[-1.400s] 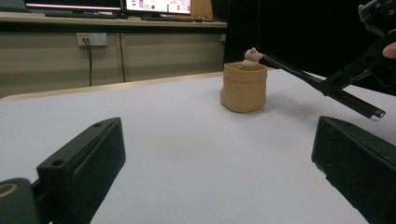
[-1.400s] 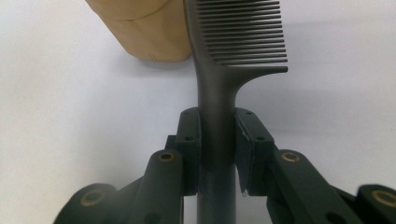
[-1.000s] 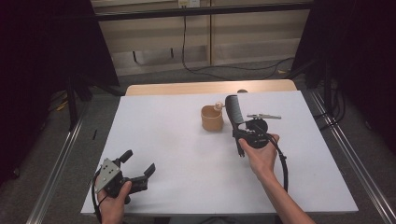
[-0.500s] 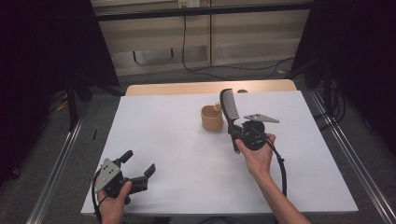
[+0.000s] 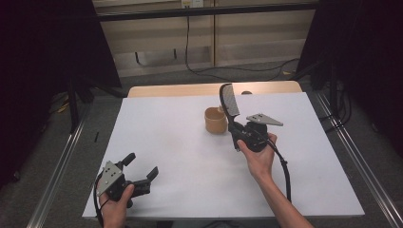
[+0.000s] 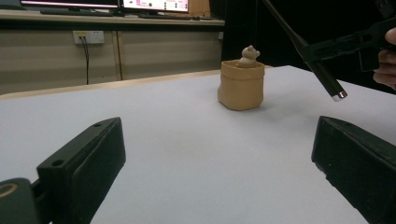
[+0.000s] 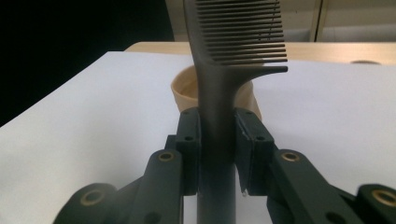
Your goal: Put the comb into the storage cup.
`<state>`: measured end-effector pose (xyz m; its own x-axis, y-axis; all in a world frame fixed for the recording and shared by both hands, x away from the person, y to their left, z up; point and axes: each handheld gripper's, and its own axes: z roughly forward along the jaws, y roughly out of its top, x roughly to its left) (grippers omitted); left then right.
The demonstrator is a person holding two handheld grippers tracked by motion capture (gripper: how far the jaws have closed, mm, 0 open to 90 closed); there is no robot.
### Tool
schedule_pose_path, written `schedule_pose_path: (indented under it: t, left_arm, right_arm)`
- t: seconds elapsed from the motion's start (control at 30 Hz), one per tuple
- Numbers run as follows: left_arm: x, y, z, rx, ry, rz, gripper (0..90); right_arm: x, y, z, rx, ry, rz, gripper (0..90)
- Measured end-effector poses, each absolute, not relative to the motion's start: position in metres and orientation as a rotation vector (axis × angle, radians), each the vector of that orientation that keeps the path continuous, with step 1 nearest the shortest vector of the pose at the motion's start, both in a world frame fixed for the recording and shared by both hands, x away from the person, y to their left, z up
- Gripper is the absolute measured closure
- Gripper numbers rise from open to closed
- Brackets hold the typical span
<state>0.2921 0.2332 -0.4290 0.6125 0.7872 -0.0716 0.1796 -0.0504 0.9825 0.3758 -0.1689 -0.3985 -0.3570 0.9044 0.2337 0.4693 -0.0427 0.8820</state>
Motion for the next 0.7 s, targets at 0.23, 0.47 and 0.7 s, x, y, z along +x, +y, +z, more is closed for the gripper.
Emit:
schedule_pose_path:
  t: [0.23,0.47,0.7]
  left_arm:
    - [0.292,0.234,-0.429,1.573,0.832,0.599,3.1]
    - [0.293,0.234,-0.429,1.577,0.831,0.601,3.1]
    - [0.293,0.234,-0.429,1.576,0.834,0.599,3.1]
  right_arm:
    - [0.382,-0.161,-0.397,1.390,1.808,1.425,72.8]
    - [0.388,-0.164,-0.394,1.397,1.775,1.469,72.8]
    - [0.392,-0.164,-0.392,1.383,1.747,1.507,72.9]
